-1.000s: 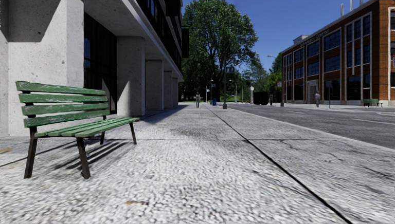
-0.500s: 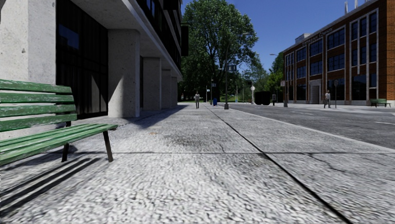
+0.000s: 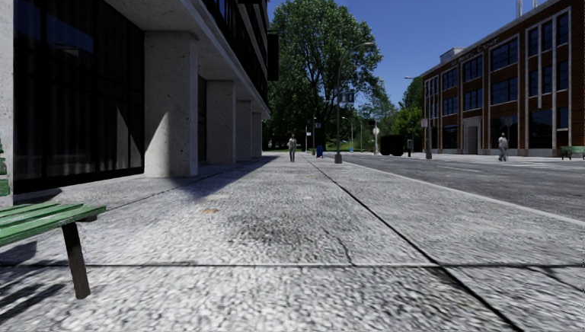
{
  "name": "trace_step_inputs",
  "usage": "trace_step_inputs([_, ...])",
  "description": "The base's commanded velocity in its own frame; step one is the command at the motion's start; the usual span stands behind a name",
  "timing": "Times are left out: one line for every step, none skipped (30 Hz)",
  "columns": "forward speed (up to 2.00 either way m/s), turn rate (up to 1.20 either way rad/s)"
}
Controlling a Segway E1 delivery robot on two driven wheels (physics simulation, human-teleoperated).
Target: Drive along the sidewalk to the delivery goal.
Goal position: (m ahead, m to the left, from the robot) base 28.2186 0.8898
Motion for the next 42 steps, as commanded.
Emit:
trace_step_inputs([2.00, 0.00])
trace_step_inputs([2.00, 0.00])
trace_step_inputs([2.00, 0.00])
trace_step_inputs([2.00, 0.00])
trace_step_inputs([2.00, 0.00])
trace_step_inputs([2.00, 0.00])
trace_step_inputs([2.00, 0.00])
trace_step_inputs([2.00, 0.00])
trace_step_inputs([2.00, 0.00])
trace_step_inputs([2.00, 0.00])
trace_step_inputs([2.00, 0.00])
trace_step_inputs([2.00, 0.00])
trace_step_inputs([2.00, 0.00])
trace_step_inputs([2.00, 0.11])
trace_step_inputs([2.00, 0.11])
trace_step_inputs([2.00, 0.27])
trace_step_inputs([2.00, 0.34])
trace_step_inputs([2.00, 0.37])
trace_step_inputs([2.00, 0.37])
trace_step_inputs([2.00, 0.38])
trace_step_inputs([2.00, 0.38])
trace_step_inputs([2.00, 0.39])
trace_step_inputs([2.00, 0.40])
trace_step_inputs([2.00, 0.40])
trace_step_inputs([2.00, 0.40])
trace_step_inputs([2.00, 0.40])
trace_step_inputs([2.00, 0.41])
trace_step_inputs([2.00, 0.41])
trace_step_inputs([2.00, 0.41])
trace_step_inputs([2.00, 0.41])
trace_step_inputs([2.00, 0.41])
trace_step_inputs([2.00, 0.38])
trace_step_inputs([2.00, 0.37])
trace_step_inputs([2.00, 0.35])
trace_step_inputs([2.00, 0.35])
trace_step_inputs([2.00, 0.00])
trace_step_inputs([2.00, 0.00])
trace_step_inputs([2.00, 0.00])
trace_step_inputs([2.00, 0.00])
trace_step_inputs([2.00, 0.00])
trace_step_inputs([2.00, 0.00])
trace_step_inputs([2.00, 0.00])
